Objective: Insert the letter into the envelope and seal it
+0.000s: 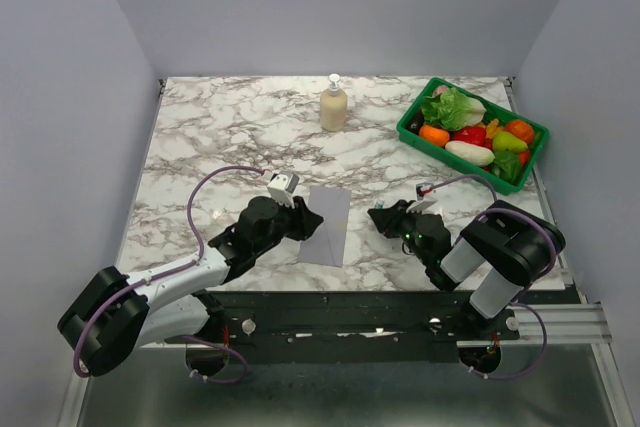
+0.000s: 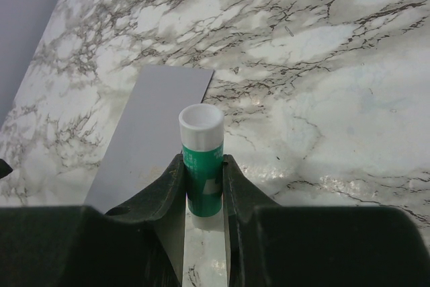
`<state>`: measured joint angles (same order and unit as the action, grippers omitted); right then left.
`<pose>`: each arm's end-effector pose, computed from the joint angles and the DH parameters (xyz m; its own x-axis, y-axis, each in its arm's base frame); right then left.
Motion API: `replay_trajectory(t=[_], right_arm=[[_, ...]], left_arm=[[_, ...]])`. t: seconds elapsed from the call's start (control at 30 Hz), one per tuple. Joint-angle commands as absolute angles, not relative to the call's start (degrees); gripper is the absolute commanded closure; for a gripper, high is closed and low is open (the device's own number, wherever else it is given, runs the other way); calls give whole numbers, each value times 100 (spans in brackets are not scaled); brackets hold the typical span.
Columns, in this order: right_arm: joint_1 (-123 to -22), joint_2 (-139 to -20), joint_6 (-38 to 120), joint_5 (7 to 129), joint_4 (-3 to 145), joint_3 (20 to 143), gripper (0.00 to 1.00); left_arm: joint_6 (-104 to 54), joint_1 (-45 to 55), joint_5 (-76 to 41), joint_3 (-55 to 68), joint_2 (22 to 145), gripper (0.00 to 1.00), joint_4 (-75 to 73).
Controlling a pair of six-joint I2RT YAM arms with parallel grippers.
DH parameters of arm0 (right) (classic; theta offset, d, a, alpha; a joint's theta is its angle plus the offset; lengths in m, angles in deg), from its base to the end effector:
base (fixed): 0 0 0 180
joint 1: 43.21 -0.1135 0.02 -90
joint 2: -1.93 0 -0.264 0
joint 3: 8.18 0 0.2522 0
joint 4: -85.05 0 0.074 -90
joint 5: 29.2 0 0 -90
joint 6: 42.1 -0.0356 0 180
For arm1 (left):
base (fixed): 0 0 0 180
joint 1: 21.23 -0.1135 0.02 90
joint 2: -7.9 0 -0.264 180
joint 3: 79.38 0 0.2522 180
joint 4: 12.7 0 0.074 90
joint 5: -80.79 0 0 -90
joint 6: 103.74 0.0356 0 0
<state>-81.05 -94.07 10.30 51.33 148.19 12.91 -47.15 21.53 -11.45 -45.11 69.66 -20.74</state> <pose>0.1774 0.1304 0.1103 -0.4192 0.4364 -0.7961 -0.2803 0.7718 0.5707 0.1621 -0.1518 0.1932 -0.5925 -0.2015 -0.7799 0.4543 0.7160 -0.5301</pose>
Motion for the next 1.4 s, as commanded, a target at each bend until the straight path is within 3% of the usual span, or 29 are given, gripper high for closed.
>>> replay_trajectory(t=[0.0,0.4,1.37], right_arm=[[-8082,-9536,1520,5122,16418,1217,99],[-8336,-9861,2135,5113,16735,1094,99],[-9769,-10485,3498,3356,16744,1288,99]], left_arm=[[-4644,2122,-1281,-4540,6996,62,-2232],[-4688,2122,-1343,-4567,7092,63,-2346],[-4732,2122,-1246,-4743,6890,65,-2329]])
